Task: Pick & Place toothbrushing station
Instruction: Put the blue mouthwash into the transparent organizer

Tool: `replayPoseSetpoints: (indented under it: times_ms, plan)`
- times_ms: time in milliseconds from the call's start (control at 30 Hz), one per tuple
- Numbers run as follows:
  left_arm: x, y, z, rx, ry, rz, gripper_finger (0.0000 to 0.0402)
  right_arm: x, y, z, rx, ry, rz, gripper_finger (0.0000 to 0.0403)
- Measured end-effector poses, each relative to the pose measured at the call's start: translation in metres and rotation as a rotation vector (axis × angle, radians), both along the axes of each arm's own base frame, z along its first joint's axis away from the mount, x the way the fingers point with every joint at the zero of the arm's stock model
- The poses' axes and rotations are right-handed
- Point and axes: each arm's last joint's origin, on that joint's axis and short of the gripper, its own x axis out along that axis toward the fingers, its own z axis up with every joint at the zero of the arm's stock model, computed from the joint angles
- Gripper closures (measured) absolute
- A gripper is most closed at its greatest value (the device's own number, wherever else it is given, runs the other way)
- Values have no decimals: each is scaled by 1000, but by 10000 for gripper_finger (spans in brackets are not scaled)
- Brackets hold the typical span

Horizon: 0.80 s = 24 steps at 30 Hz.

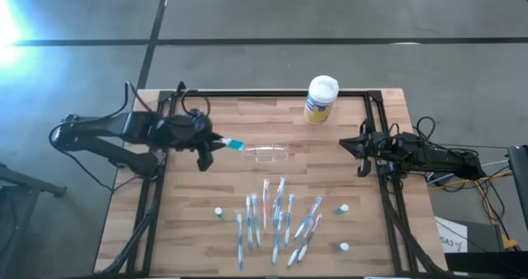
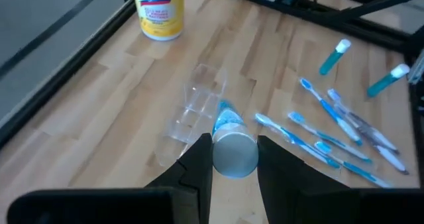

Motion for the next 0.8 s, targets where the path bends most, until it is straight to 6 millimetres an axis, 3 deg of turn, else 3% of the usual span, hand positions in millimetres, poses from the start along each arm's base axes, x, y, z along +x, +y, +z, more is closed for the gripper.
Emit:
replayPoseSetpoints:
  times_ms: [200, 433, 600, 800]
  plan:
    - [33, 17, 22, 56, 127, 12, 309, 0, 0, -1, 0, -3, 0, 369]
    - [88, 31, 31, 126, 289, -64, 309, 1, 0, -3, -4, 4, 0, 369]
    - [127, 38, 21, 148, 402, -131, 309, 1, 0, -3, -7, 4, -1, 369]
    - [162, 41, -6, 179, 546, -234, 309, 1, 0, -3, -7, 4, 0, 369]
